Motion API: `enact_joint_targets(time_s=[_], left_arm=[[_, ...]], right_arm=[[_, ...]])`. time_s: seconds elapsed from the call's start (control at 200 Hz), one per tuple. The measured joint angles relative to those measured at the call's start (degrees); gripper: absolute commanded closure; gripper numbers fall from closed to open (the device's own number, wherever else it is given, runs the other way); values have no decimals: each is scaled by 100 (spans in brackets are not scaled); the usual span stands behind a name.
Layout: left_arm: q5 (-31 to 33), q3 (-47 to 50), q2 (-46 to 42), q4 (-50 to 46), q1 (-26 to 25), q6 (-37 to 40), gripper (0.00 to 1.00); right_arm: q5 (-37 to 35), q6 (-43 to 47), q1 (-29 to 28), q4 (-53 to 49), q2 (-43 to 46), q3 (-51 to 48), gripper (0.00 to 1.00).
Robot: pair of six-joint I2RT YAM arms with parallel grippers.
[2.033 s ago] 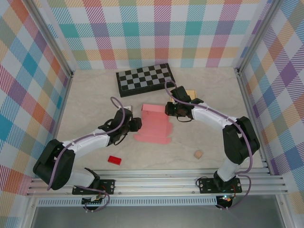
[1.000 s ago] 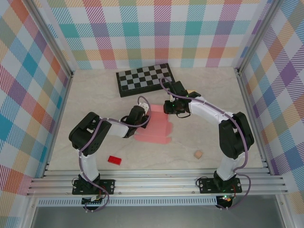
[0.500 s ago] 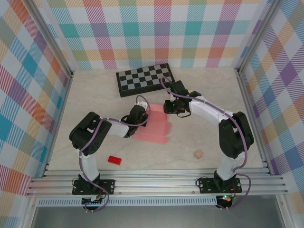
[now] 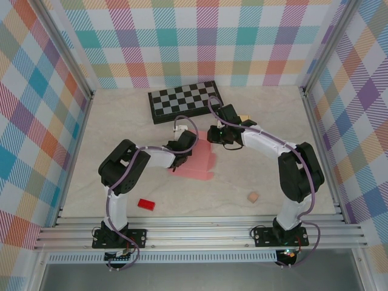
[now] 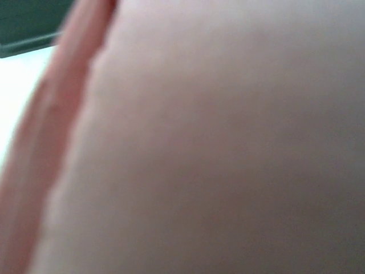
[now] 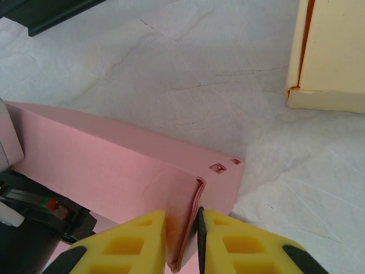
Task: Fold the paper box
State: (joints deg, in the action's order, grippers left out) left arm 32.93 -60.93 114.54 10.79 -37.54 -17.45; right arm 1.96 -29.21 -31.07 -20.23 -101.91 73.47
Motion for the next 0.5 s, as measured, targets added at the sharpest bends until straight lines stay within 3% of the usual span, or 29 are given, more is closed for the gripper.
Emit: enact_joint_targets(time_s=[0.24,0.295,0.5], left_arm=[[181,-225,122,-232,-28,-162,94],[184,-278,125,-328,-31,-212,100],[190,-597,273,-638,-26,-317,100]], right_arm=[[-61,-85,0,63,-20,0,78],[-83,-105,0,72,-20,0,78],[-179,-168,0,116,-33,0,78]])
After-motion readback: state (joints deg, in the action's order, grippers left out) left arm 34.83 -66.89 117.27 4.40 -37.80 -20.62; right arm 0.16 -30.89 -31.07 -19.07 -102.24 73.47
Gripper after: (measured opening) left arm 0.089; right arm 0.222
